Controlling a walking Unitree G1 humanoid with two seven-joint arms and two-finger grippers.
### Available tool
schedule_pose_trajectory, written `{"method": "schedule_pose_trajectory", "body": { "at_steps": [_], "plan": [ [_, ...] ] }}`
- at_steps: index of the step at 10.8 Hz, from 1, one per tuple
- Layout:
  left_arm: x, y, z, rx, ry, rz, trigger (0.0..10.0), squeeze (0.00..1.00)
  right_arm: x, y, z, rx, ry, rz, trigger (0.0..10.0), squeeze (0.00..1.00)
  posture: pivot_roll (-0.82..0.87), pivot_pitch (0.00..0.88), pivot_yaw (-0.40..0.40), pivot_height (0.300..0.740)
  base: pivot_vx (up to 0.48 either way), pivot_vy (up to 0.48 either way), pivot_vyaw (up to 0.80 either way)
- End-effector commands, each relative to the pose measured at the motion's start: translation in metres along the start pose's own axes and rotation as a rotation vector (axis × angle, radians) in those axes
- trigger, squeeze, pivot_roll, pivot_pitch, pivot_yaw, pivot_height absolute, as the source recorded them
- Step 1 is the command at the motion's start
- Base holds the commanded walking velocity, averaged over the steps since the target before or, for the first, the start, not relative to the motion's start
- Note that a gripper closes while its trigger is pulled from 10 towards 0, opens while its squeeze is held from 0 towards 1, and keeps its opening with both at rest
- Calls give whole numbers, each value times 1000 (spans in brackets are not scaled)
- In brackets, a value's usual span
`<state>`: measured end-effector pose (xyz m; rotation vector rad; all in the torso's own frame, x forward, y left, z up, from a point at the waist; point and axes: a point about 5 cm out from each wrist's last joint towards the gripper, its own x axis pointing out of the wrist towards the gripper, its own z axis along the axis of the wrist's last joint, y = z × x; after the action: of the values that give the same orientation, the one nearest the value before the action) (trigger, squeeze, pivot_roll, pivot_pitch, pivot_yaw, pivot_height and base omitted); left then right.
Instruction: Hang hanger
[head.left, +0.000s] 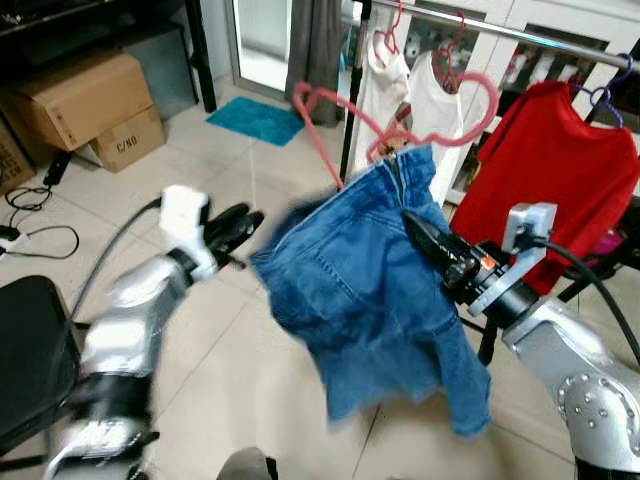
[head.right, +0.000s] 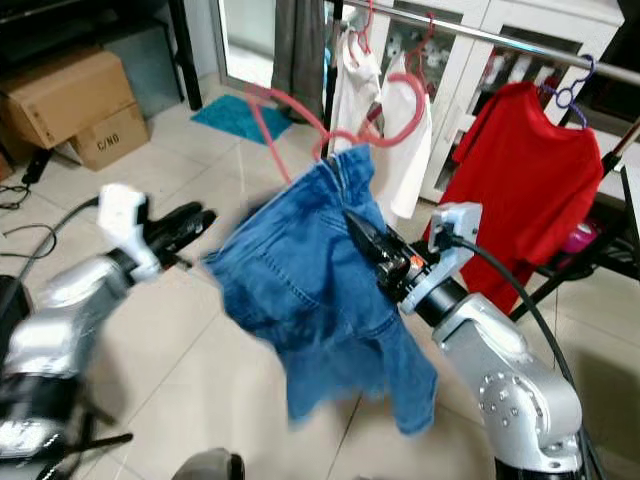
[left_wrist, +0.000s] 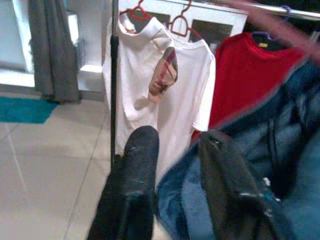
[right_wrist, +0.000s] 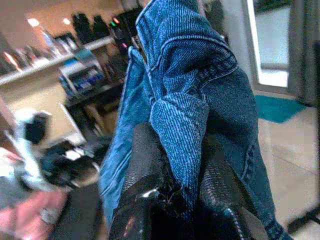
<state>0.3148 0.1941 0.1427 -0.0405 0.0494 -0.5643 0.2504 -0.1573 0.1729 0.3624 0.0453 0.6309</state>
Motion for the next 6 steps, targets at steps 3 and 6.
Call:
{"method": "schedule_pose_trajectory", "body": {
  "at_steps": [3, 6],
  "plan": [
    [-23, 13, 15, 101, 33, -114, 10000, 1000, 6, -5, 5, -124, -11, -31, 0, 0, 52, 31, -10, 740, 0, 0, 0],
    [-32, 14, 48, 110, 23, -300, 10000, 1000, 11, -11, 11, -196, 5, -30, 0, 0, 53, 23, -18, 740, 0, 0, 0]
  ]
}}
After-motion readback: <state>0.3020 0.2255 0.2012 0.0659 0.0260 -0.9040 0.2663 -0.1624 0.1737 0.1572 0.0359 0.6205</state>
